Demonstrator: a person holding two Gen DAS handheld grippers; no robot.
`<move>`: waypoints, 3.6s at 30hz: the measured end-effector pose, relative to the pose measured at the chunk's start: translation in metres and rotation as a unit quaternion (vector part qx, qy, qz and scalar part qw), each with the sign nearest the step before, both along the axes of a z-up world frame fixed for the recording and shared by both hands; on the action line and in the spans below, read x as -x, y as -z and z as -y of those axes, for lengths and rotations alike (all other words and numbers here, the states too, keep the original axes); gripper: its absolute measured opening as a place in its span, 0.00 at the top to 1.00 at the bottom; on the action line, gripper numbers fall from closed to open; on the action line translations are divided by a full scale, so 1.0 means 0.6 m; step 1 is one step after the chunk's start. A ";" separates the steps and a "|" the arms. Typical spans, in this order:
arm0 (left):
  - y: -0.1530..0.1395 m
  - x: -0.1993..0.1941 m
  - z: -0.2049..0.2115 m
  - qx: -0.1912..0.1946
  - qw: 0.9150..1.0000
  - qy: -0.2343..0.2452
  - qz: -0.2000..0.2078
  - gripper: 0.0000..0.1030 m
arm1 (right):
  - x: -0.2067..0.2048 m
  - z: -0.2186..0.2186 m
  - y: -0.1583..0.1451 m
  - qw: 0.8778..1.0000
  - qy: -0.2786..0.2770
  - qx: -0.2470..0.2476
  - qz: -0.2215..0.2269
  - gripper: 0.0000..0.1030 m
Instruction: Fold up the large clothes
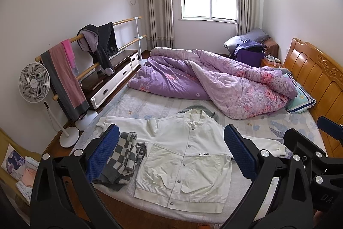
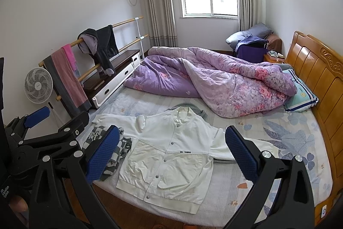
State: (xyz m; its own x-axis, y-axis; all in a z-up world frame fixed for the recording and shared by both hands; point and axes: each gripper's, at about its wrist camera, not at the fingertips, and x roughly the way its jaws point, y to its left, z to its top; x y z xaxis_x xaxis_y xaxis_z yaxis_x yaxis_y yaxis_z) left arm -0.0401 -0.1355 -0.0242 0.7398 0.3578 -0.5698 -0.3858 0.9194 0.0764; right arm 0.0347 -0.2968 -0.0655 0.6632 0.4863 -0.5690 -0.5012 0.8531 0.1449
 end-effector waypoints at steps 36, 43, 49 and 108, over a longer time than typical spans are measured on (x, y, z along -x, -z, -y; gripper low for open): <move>-0.001 -0.020 0.006 0.000 1.000 0.001 -0.001 0.05 | -0.002 0.000 0.000 1.000 0.011 -0.003 -0.002 0.07; 0.006 -0.037 0.000 -0.002 1.000 0.005 0.006 0.05 | -0.009 -0.006 -0.003 1.000 0.010 -0.003 -0.001 0.07; 0.010 -0.051 -0.005 0.004 1.000 0.009 0.002 0.05 | -0.013 -0.008 -0.003 1.000 0.011 -0.002 -0.002 0.07; 0.009 -0.062 -0.025 0.006 1.000 0.011 -0.003 0.05 | -0.042 -0.019 -0.001 1.000 0.009 0.000 -0.008 0.07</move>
State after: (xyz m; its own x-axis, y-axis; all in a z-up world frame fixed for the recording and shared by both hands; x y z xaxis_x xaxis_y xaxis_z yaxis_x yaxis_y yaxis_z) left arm -0.0028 -0.1204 -0.0299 0.7437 0.3348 -0.5786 -0.3655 0.9284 0.0675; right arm 0.0602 -0.2854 -0.0647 0.6632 0.4743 -0.5789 -0.4832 0.8621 0.1527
